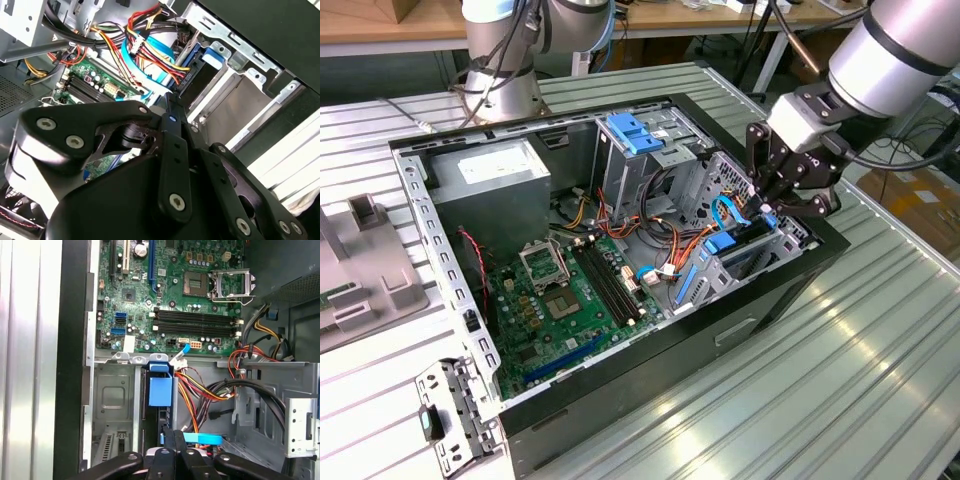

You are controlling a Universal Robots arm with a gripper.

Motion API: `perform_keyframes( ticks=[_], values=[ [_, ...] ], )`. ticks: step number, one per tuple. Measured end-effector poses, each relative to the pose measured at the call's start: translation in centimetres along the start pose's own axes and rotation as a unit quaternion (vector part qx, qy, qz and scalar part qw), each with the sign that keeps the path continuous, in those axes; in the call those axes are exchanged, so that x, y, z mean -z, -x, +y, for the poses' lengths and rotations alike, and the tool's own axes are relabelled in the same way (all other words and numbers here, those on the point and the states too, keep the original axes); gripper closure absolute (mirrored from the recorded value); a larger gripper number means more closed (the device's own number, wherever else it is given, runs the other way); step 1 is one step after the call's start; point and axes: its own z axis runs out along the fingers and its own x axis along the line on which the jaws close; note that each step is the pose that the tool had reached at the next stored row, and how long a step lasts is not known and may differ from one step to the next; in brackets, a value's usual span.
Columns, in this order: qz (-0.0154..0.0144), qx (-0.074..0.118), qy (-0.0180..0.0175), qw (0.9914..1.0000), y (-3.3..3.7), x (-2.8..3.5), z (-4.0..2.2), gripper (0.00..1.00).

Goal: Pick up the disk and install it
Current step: 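Insert the second disk wire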

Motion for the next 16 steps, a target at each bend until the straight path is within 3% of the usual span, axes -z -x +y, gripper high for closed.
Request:
perform_keyframes(
  ticks=[16],
  values=[
    [0.0000,-0.002,0.0131,0.99991,-0.32,-1.73,-1.22,0.89]
  ],
)
